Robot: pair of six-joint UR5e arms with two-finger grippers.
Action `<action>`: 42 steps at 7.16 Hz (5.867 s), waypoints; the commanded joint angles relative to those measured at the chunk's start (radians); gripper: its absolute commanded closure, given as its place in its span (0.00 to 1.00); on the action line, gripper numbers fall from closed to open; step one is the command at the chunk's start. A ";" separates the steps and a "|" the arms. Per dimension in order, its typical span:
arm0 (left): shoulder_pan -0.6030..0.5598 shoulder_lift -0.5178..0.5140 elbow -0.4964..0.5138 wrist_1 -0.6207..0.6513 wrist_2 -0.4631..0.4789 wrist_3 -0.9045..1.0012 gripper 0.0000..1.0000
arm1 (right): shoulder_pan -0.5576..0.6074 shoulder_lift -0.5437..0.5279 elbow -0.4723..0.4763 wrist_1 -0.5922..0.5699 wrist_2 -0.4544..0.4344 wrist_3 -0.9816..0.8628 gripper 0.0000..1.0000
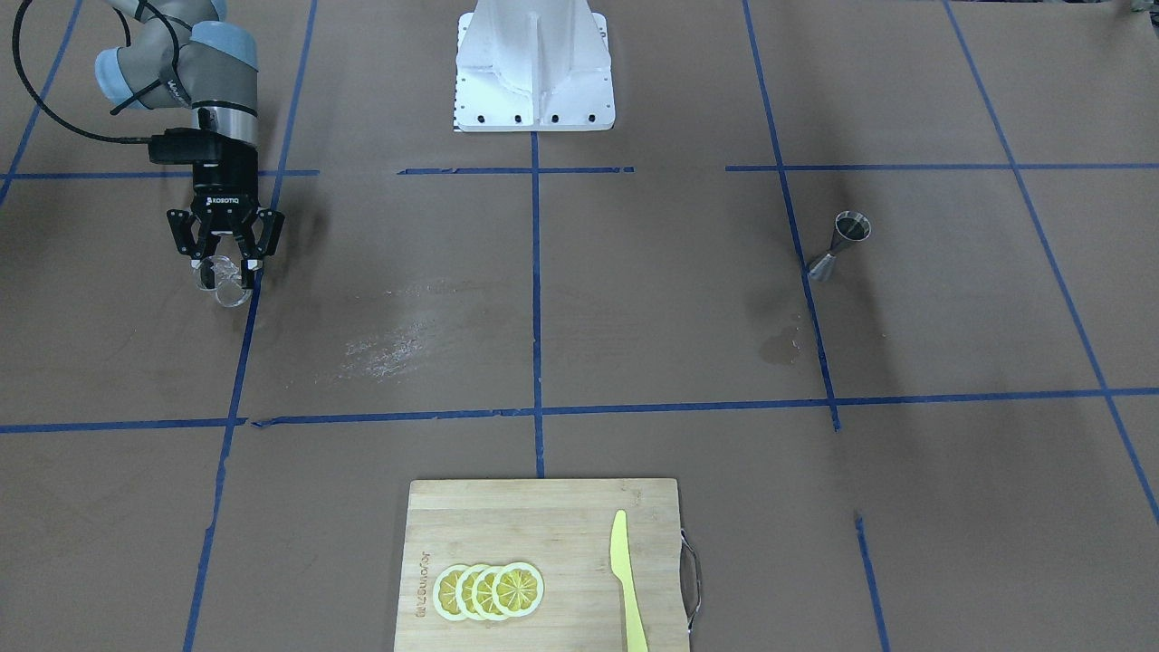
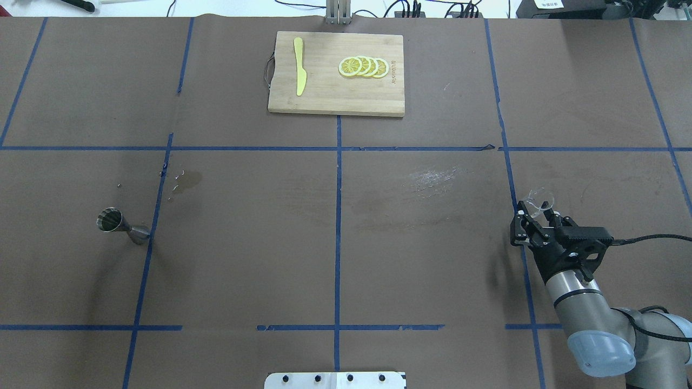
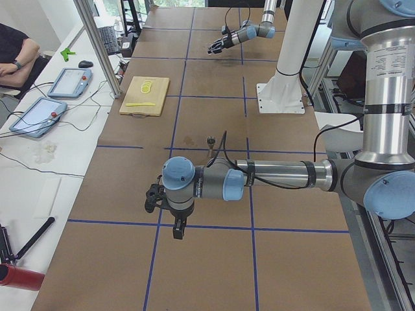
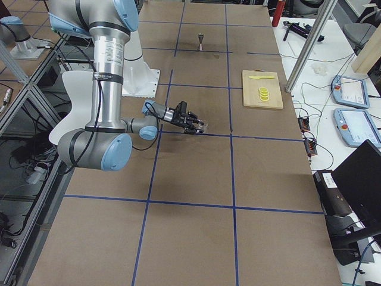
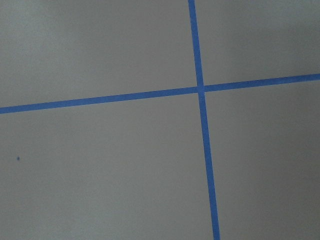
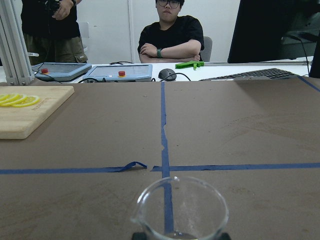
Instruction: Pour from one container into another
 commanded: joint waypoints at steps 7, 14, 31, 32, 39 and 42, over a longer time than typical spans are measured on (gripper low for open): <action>0.000 0.000 0.000 -0.003 0.000 0.000 0.00 | -0.058 0.002 -0.066 -0.002 -0.049 0.060 0.83; 0.000 -0.002 0.002 -0.011 0.000 0.000 0.00 | -0.063 0.015 -0.104 -0.002 -0.062 0.083 0.43; 0.000 -0.002 -0.003 -0.009 -0.005 -0.001 0.00 | 0.628 -0.034 0.138 -0.011 0.917 -0.620 0.00; 0.000 -0.002 -0.006 -0.011 -0.005 -0.001 0.00 | 0.763 -0.035 0.118 -0.030 1.111 -0.700 0.00; 0.002 0.000 -0.003 -0.006 -0.025 -0.001 0.00 | 1.330 0.012 0.065 -0.910 1.707 -1.425 0.00; 0.002 0.002 -0.002 -0.006 -0.025 -0.001 0.00 | 1.330 0.005 -0.058 -0.933 1.710 -1.422 0.00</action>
